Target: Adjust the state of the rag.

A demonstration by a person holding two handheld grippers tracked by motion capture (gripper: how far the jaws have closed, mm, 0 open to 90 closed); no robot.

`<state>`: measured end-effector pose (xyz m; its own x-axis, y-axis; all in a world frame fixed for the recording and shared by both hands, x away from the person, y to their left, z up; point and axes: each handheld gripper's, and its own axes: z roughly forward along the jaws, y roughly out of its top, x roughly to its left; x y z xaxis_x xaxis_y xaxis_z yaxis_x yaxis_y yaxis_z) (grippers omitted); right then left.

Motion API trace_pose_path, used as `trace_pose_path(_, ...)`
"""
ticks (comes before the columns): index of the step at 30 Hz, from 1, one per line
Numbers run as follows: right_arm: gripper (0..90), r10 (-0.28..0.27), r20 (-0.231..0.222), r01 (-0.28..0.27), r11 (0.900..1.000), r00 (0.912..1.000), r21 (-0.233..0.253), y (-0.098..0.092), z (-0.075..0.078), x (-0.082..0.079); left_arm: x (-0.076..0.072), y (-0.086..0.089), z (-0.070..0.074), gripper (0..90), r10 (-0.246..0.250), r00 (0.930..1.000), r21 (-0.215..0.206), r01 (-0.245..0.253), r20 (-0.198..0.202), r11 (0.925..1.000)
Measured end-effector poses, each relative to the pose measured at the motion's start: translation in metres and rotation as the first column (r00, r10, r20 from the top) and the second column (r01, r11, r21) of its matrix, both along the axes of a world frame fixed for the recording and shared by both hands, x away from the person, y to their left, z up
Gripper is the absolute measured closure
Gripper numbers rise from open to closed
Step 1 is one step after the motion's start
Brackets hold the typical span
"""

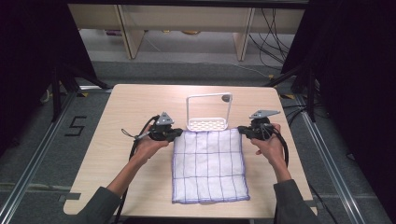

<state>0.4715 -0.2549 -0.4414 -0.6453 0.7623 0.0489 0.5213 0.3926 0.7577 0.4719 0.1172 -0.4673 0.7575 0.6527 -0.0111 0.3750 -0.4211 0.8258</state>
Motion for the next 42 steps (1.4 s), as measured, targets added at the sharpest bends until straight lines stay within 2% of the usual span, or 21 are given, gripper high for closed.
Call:
trace_pose_path(1, 88.8, 0.000, 0.014, 0.000, 1.000, 0.9999, 0.009, 0.000, 0.001, 0.000, -0.002, 0.000, 0.002, 86.3, 0.007, 0.9999, -0.025, -0.007, 0.007, 0.9997)
trace_pose_path(2, 88.8, -0.004, -0.002, 0.004, 1.000, 1.0000, 0.018, -0.001, 0.004, -0.002, -0.002, 0.002, 0.005, 86.3, -0.007, 0.9999, -0.008, 0.007, 0.012, 0.9999)
trace_pose_path(3, 88.8, -0.005, 0.026, 0.005, 1.000, 0.9997, 0.028, 0.000, 0.003, -0.001, -0.003, 0.001, 0.006, 86.3, -0.008, 0.9998, -0.014, 0.008, 0.018, 0.9999)
trace_pose_path(4, 88.8, -0.006, 0.015, 0.006, 1.000, 0.9999, 0.024, 0.000, 0.005, -0.003, -0.003, 0.000, 0.008, 86.3, -0.004, 0.9998, -0.030, 0.005, 0.022, 0.9995)
trace_pose_path(5, 88.9, -0.005, 0.004, 0.005, 1.000, 1.0000, 0.028, 0.000, 0.007, -0.004, -0.003, 0.001, 0.010, 86.3, -0.015, 0.9995, -0.010, 0.015, 0.029, 0.9998)
trace_pose_path(12, 88.9, -0.010, 0.057, 0.007, 0.998, 0.9983, 0.064, -0.006, 0.018, -0.007, 0.001, -0.001, 0.023, 86.3, -0.019, 0.9982, -0.008, 0.019, 0.058, 0.9998)
trace_pose_path(14, 88.9, -0.001, 0.072, -0.002, 0.999, 0.9974, 0.048, -0.010, 0.020, -0.006, 0.001, -0.004, 0.024, 86.2, -0.013, 0.9981, -0.035, 0.015, 0.060, 0.9993)
trace_pose_path(15, 88.9, -0.020, 0.064, 0.015, 0.997, 0.9977, 0.073, -0.009, 0.020, -0.008, 0.000, -0.003, 0.025, 86.2, -0.021, 0.9977, -0.015, 0.022, 0.065, 0.9997)
trace_pose_path(16, 88.9, -0.019, 0.055, 0.015, 0.997, 0.9983, 0.073, -0.010, 0.021, -0.009, 0.000, -0.005, 0.025, 86.2, -0.014, 0.9976, -0.026, 0.016, 0.068, 0.9995)
trace_pose_path(19, 88.9, -0.018, 0.075, 0.013, 0.997, 0.9970, 0.076, -0.012, 0.022, -0.009, 0.000, -0.004, 0.026, 86.2, -0.022, 0.9974, -0.008, 0.023, 0.068, 0.9997)
trace_pose_path(22, 88.9, -0.013, 0.066, 0.007, 0.996, 0.9977, 0.090, -0.011, 0.023, -0.010, 0.001, -0.004, 0.027, 86.2, -0.006, 0.9974, -0.032, 0.009, 0.072, 0.9995)
trace_pose_path(26, 88.9, 0.007, 0.099, -0.014, 0.998, 0.9951, 0.069, -0.013, 0.027, -0.010, 0.000, -0.002, 0.030, 86.1, -0.013, 0.9969, -0.014, 0.014, 0.078, 0.9998)
trace_pose_path(27, 88.9, -0.004, 0.079, -0.003, 0.996, 0.9969, 0.088, -0.011, 0.028, -0.012, 0.000, -0.003, 0.031, 86.2, -0.007, 0.9965, -0.034, 0.010, 0.083, 0.9994)
trace_pose_path(29, 88.9, -0.012, 0.107, 0.002, 0.996, 0.9942, 0.094, -0.011, 0.029, -0.012, -0.001, -0.002, 0.035, 86.2, -0.014, 0.9960, -0.009, 0.015, 0.088, 0.9998)
trace_pose_path(30, 88.9, -0.002, 0.100, -0.007, 0.996, 0.9950, 0.089, -0.012, 0.031, -0.013, -0.001, -0.004, 0.035, 86.2, -0.002, 0.9955, -0.046, 0.006, 0.094, 0.9989)
trace_pose_path(33, 88.9, 0.004, 0.111, -0.014, 0.996, 0.9938, 0.088, -0.014, 0.034, -0.015, -0.006, -0.001, 0.039, 86.2, -0.020, 0.9928, -0.011, 0.022, 0.118, 0.9997)
trace_pose_path(34, 88.9, 0.001, 0.108, -0.011, 0.996, 0.9942, 0.091, -0.013, 0.036, -0.018, -0.007, -0.002, 0.038, 86.2, -0.018, 0.9922, -0.029, 0.022, 0.123, 0.9993)
trace_pose_path(37, 88.9, -0.003, 0.120, -0.008, 0.995, 0.9928, 0.095, -0.013, 0.037, -0.025, -0.016, 0.000, 0.040, 86.2, -0.026, 0.9906, -0.030, 0.030, 0.134, 0.9991)
trace_pose_path(40, 88.9, 0.018, 0.119, -0.029, 0.995, 0.9927, 0.095, -0.013, 0.038, -0.034, -0.024, 0.000, 0.041, 86.2, -0.044, 0.9874, -0.022, 0.048, 0.152, 0.9986)
trace_pose_path(41, 88.9, 0.013, 0.127, -0.024, 0.996, 0.9919, 0.088, -0.014, 0.039, -0.037, -0.026, 0.001, 0.041, 86.2, -0.052, 0.9865, 0.003, 0.052, 0.155, 0.9986)
trace_pose_path(42, 88.9, 0.019, 0.123, -0.030, 0.995, 0.9922, 0.091, -0.014, 0.039, -0.038, -0.029, 0.000, 0.041, 86.2, -0.052, 0.9856, -0.009, 0.055, 0.161, 0.9985)
